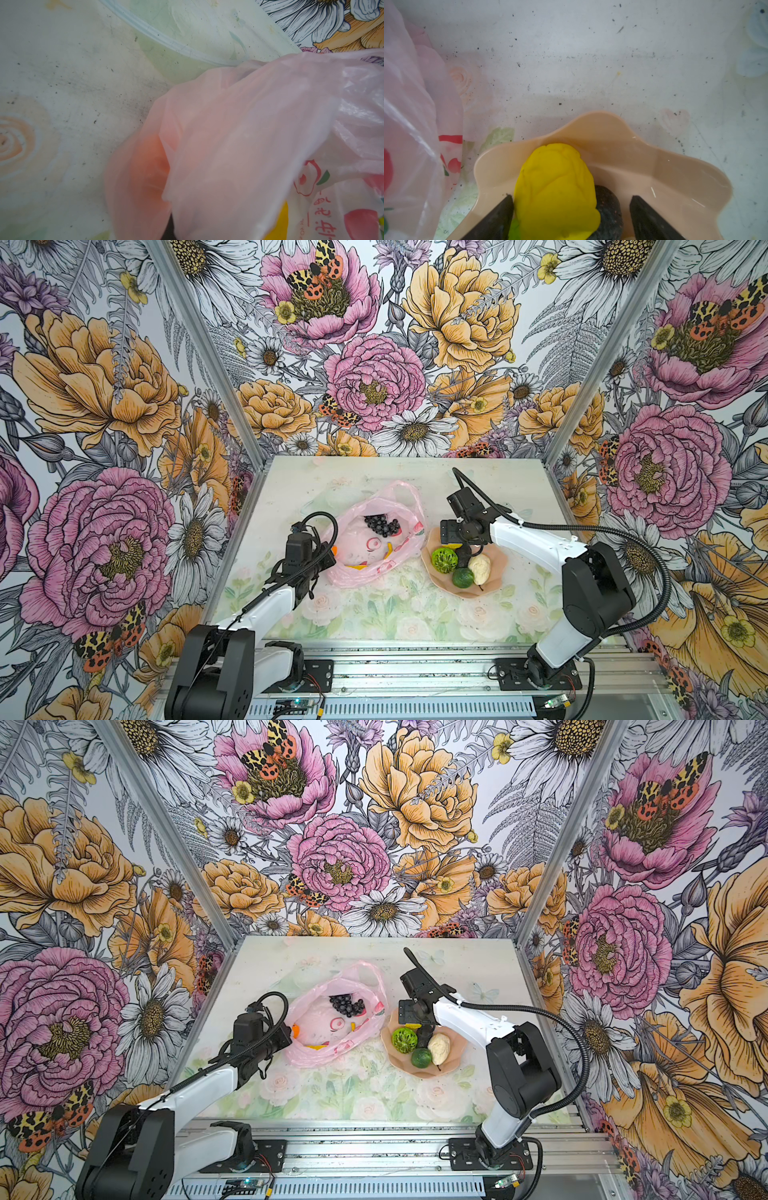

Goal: Take fruits out of the plastic bag
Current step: Place the fruit on the plate, then pick up the fruit from the plastic bag.

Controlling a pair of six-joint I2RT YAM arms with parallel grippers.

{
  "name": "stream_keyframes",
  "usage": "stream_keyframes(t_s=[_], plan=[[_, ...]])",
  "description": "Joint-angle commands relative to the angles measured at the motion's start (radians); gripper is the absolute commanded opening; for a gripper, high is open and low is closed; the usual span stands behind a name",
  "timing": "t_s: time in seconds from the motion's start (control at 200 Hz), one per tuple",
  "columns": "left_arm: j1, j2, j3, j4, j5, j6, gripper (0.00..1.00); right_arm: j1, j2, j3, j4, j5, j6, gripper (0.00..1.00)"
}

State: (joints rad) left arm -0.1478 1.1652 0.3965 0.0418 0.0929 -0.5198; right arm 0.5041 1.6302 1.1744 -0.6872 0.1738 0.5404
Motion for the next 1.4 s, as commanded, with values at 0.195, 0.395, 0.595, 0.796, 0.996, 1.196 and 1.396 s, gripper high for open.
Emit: stream_keyframes(t_s=[0.195,0.395,0.595,0.796,0.996,1.196,1.396], plan=[[-0.165,-0.019,0.052,-0.06,-0.098,0.011,0.0,0.201,-0.09,0.158,-0.052,0.165,0.01,0.89],[-0.243,-0.063,0.046,-0.12,-0.162,-0.013,0.0,0.391,0.131,0.359,-0.044,0.122,0.001,0.86],[-0.259,-0.046,0.041,-0.108,-0.149,-0.031,0.0,0.483,0.33,0.494,-0.012,0.017,0.008,0.8],[-0.264,-0.01,0.021,-0.061,-0.122,-0.086,0.01,0.486,0.354,0.412,0.002,0.018,0.063,0.79],[-0.268,0.05,0.022,-0.037,-0.112,-0.094,0.05,0.479,0.323,0.277,0.053,-0.008,0.123,0.79],[-0.268,0.073,0.018,-0.015,-0.098,-0.109,0.16,0.451,0.326,0.234,0.105,-0.047,0.148,0.78],[-0.267,0.02,-0.006,-0.036,-0.12,-0.117,0.17,0.425,0.306,0.251,0.116,-0.033,0.143,0.77]])
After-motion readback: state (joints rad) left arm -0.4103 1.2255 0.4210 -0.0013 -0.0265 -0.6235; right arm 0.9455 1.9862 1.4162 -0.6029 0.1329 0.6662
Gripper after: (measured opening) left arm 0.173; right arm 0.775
